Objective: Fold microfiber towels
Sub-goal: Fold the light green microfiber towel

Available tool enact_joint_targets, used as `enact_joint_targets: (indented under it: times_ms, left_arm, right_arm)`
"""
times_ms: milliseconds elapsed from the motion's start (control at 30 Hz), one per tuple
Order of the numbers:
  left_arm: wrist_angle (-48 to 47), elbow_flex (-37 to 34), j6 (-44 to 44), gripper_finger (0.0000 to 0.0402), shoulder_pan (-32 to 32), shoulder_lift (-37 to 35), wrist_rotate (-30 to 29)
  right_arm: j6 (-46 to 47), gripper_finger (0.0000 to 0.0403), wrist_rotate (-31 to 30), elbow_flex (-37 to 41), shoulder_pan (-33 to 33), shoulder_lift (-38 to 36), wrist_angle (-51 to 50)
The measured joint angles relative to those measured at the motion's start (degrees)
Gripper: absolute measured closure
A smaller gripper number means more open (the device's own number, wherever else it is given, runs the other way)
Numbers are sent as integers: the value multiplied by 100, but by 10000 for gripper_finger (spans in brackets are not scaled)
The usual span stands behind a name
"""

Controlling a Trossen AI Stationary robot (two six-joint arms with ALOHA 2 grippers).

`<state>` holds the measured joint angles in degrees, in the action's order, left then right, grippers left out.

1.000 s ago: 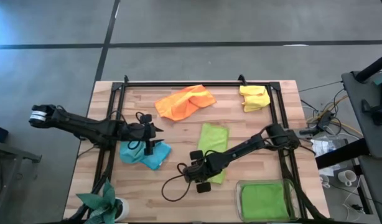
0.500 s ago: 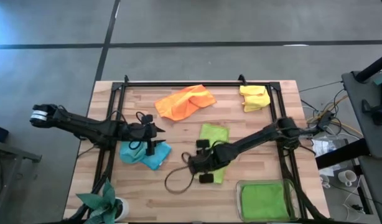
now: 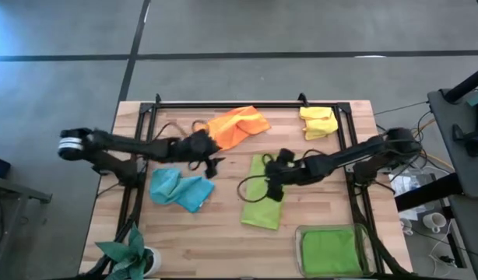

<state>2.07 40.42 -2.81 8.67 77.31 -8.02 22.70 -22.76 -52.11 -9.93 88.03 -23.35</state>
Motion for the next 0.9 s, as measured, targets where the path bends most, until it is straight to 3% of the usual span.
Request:
enact_joint_targets:
  times_ms: [133,300,400,633,800,900]
  left_arm:
    - [-111,1078,211,216,387,1171,958]
    - [-114,2236,1287,216,434,2399,1076]
    - [-137,2770,1493,216,423,2912,1079]
    - [-648,3384,1284,216,639,3226,1089]
    - [-746,3344,1171,216,883,3184,1098]
    - [-776,3332,926,216,1013,3300,1576]
  right_arm:
    - [218,129,-1,794,323,-351,414]
    - [-58,134,23,1225,417,-448,1004]
    - [-450,135,115,1315,348,-507,931]
    - [-865,129,186,1376,171,-1491,953]
    - [-888,127,240,1657,710,-2130,829]
    - [-1048,127,537,1767,1123,-2210,812]
